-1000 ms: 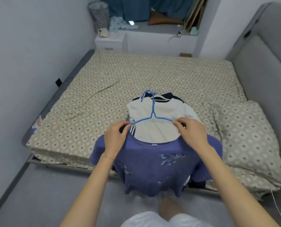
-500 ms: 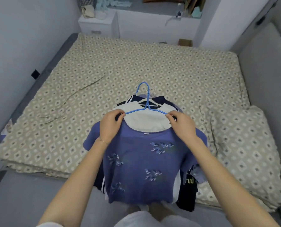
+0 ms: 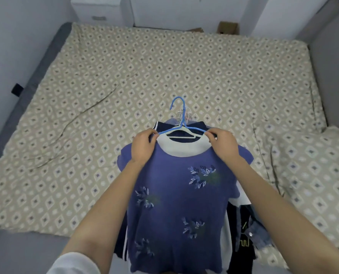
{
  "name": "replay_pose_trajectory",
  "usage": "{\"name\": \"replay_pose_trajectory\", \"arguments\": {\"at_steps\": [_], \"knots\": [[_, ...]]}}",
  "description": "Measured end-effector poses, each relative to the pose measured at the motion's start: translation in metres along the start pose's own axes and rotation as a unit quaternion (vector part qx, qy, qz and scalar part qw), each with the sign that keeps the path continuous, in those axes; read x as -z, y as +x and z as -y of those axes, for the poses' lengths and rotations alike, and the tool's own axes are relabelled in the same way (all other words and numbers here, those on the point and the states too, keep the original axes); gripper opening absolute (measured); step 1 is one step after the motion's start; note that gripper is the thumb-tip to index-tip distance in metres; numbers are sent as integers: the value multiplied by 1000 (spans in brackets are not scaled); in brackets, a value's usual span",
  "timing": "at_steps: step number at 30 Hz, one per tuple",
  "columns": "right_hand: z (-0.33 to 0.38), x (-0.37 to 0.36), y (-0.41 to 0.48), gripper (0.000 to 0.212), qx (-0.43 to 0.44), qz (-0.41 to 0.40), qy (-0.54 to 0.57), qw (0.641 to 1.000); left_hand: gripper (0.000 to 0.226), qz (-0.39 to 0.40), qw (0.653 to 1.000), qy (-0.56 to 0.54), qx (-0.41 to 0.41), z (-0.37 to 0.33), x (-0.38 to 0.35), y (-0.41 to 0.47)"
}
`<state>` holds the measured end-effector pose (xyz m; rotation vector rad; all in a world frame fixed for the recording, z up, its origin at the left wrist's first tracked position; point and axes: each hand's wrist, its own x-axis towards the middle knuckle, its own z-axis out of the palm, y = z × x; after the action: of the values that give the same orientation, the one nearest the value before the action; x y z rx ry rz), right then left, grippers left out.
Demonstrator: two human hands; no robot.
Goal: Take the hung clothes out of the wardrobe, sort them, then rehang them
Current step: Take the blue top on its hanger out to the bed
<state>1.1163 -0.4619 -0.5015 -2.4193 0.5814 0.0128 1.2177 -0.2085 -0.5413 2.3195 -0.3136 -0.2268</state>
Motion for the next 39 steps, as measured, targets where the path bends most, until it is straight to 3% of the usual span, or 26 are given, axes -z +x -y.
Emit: {"name": "replay_pose_trajectory", "arguments": {"at_steps": [10, 18, 26, 32, 39], "knots": [[-64, -87, 68, 26, -48, 73, -50, 995, 26, 53, 996, 68, 14, 69, -77, 51], [-79, -121, 71, 18, -49, 77, -104, 990, 37, 59, 992, 101, -45, 102, -95, 40], [-16, -110, 27, 49, 43, 123, -194, 972, 56, 87, 974, 210, 17, 77, -42, -17], [65, -100, -2, 60, 155, 174, -247, 941, 59, -1, 973, 211, 92, 60, 27, -89], [167, -109, -72, 66, 297, 229, -268, 887, 60, -119, 942, 211, 234, 52, 102, -217]]}}
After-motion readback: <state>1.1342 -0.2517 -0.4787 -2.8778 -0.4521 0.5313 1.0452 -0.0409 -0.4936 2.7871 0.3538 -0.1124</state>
